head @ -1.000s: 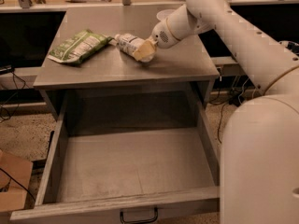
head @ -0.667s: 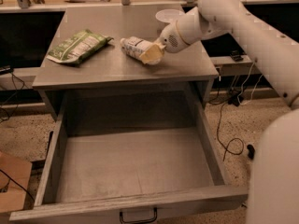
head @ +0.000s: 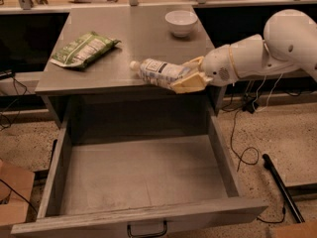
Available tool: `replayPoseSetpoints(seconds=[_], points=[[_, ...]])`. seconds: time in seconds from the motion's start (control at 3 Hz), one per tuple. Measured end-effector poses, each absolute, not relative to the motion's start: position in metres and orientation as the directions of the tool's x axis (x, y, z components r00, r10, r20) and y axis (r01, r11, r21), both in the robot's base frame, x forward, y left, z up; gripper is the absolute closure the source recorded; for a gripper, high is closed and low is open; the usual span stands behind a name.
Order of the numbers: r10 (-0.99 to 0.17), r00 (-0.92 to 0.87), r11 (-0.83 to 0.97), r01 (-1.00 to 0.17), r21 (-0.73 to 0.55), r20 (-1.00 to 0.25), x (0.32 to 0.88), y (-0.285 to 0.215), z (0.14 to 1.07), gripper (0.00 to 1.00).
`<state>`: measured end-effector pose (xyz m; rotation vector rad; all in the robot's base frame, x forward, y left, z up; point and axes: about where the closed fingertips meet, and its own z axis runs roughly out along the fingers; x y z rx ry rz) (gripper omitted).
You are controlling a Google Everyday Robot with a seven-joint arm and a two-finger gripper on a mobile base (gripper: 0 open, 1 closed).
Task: Place blue plastic bottle into top drawer
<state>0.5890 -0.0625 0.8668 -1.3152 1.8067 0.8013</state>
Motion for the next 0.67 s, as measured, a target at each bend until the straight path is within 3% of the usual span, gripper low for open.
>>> replayPoseSetpoints(seconds=[0.33, 0.67], points=[[-0.49, 0.023, -0.014, -1.0, -0.019, -0.872, 0.505, -0.066, 0.864, 1.0], [-0.507, 0.211, -0.267, -0.96, -0.08, -0.836, 0.449, -0.062, 0.841, 1.0]])
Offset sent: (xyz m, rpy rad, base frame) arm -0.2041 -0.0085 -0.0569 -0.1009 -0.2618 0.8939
